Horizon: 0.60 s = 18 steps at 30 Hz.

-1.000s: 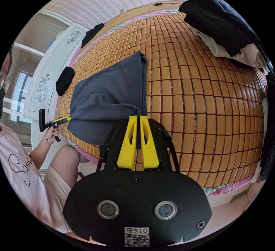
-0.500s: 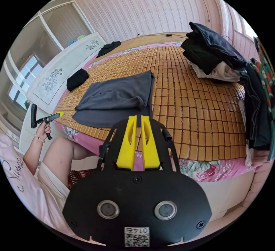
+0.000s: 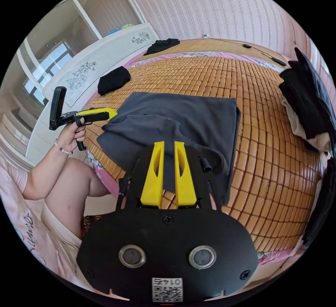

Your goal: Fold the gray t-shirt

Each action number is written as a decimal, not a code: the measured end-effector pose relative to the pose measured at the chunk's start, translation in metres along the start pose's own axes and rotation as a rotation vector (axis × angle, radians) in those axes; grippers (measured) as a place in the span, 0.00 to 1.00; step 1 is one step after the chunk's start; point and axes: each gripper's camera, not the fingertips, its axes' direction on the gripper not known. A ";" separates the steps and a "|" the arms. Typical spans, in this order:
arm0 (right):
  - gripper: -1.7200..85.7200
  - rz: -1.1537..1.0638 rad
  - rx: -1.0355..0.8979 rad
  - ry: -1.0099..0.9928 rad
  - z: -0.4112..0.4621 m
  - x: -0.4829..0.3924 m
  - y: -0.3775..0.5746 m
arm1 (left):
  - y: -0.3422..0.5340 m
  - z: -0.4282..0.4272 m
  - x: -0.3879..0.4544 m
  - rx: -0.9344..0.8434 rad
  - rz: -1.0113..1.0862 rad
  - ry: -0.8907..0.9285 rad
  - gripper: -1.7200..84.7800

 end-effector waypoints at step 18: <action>0.02 -0.221 -0.082 -0.298 0.065 0.031 -0.036 | -0.025 0.073 0.006 -0.101 -0.007 0.097 0.01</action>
